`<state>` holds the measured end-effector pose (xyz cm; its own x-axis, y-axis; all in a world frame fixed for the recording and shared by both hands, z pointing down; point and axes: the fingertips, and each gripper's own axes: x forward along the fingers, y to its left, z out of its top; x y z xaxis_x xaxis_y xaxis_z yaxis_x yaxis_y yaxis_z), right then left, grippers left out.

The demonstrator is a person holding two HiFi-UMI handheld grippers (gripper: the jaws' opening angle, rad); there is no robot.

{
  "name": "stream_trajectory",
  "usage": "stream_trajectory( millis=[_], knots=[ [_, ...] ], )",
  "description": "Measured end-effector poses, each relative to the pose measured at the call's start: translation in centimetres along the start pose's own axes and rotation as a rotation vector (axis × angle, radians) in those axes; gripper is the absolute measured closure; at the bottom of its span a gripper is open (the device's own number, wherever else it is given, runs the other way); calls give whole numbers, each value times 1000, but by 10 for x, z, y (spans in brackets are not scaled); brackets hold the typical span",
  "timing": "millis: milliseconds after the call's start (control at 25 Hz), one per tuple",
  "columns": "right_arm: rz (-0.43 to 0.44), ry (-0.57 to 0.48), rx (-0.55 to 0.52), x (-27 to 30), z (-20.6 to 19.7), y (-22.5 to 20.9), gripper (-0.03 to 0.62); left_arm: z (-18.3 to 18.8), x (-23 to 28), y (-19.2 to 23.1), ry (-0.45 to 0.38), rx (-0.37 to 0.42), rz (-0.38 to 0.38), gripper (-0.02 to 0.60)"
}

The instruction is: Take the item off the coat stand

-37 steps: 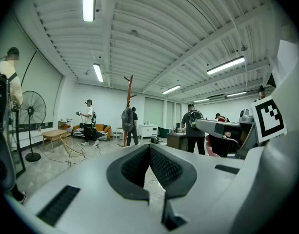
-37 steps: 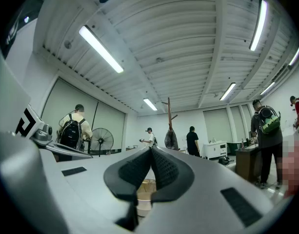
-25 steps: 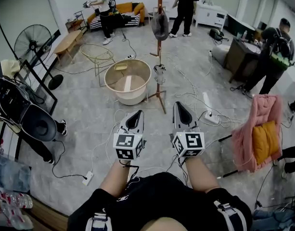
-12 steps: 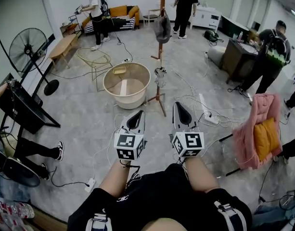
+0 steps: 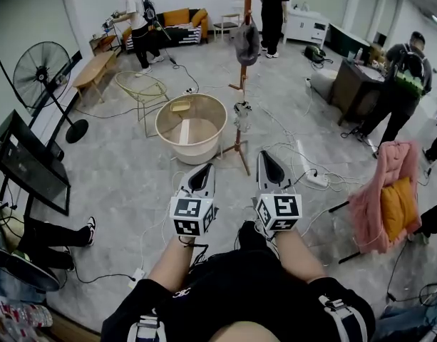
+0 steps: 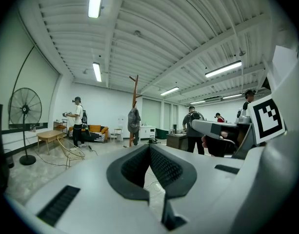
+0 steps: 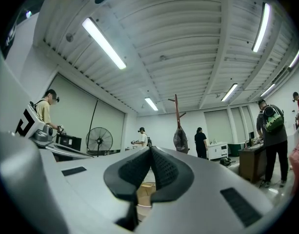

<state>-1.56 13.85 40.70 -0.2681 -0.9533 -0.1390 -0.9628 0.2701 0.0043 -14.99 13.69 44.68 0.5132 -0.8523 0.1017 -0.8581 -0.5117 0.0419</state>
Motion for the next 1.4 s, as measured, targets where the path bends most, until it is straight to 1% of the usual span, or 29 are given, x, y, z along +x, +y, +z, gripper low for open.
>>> stream_trajectory(
  millis=[200,320,440,560,720,840,1160,1280,1400],
  knots=[
    [7,3,9,52,-17,-19,579,3,47,24,-4,8,9,566],
    [6,3,9,87,-28,-33,579,1,82,40,10,16,9,566],
    [0,5,20,129,-39,-55,579,1,122,57,14,22,14,566],
    [11,7,28,180,-51,-77,579,2,169,81,20,23,33,566],
    [19,21,45,254,-63,-114,579,8,245,109,40,19,49,566],
    [25,31,49,310,-72,-153,579,16,314,123,54,25,58,566],
    [36,47,60,455,-99,-263,579,37,500,143,53,46,17,566],
    [49,44,52,499,-102,-290,579,45,551,152,49,46,19,566],
    [61,44,41,540,-98,-310,579,56,588,166,42,30,33,566]
  ],
)
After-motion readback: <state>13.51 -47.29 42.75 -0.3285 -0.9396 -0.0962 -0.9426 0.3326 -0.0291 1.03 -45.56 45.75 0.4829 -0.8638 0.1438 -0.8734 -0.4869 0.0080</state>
